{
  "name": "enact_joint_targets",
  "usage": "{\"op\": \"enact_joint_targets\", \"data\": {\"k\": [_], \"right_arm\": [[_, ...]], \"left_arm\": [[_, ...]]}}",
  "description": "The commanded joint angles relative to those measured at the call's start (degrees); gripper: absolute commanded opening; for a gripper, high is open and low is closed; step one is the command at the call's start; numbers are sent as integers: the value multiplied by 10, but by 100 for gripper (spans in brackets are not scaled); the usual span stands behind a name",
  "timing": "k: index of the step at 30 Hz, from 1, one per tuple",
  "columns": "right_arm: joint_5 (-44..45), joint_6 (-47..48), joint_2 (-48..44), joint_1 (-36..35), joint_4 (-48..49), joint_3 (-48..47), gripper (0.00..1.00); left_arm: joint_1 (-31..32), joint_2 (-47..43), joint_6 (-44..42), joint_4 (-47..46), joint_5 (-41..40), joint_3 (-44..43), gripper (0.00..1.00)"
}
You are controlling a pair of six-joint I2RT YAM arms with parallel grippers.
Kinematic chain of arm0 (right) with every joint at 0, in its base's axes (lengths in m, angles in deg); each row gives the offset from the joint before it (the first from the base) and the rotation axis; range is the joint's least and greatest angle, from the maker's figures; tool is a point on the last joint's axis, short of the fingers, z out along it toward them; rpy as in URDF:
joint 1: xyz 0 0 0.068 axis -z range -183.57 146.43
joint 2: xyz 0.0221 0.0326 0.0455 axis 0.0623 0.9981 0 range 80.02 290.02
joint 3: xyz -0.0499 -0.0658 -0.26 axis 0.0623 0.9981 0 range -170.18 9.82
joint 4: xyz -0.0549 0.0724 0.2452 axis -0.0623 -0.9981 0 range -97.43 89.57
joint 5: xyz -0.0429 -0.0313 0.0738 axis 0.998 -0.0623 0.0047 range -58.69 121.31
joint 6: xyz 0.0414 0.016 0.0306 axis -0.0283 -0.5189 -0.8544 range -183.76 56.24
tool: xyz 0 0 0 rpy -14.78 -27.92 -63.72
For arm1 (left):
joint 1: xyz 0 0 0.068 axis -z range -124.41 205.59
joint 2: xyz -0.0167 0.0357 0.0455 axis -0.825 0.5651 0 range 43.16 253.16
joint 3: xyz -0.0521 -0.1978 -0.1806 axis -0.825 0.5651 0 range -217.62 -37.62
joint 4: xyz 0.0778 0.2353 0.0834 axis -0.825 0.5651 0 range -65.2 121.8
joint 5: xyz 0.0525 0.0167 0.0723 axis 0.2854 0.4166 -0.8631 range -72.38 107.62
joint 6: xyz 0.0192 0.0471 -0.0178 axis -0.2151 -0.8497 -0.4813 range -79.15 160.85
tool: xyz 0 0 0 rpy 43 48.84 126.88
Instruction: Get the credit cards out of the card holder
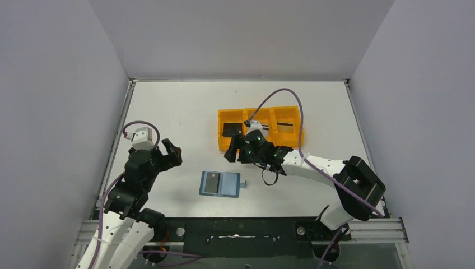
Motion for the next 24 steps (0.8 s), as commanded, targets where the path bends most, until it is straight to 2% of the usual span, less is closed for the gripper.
{"op": "enact_joint_targets", "data": {"k": [1,3,6,8,11,15,17,19,21,24], "right_arm": [[43,-143,-14,-43,-15,8,70],[104,-144,-9,-70,-89,-21,74],[236,-211,6,-104,-229,-66,80],[258,-259,11,-100,-287,-73,97],[241,-247,-21,-98,-237,-33,98],[202,-234,-80,-98,-96,59,98],[170,-219,-91,-96,-33,92,98],[140,-221,-89,-94,-10,98,98],[125,-221,-78,-97,-4,88,100],[109,-239,-59,-105,-2,76,93]], "left_arm": [[-4,4,-6,-22,11,-5,89],[-5,8,-7,-23,13,-4,90],[-5,19,-5,-24,17,-4,90],[-5,29,-5,-26,24,-4,90],[-5,44,-6,-34,55,-4,90],[-5,72,-12,-50,106,-2,90],[-5,83,4,-41,110,-7,90],[-5,86,36,-45,138,-4,89],[-5,90,69,-72,181,25,83],[-5,117,126,-74,200,35,72]]}}
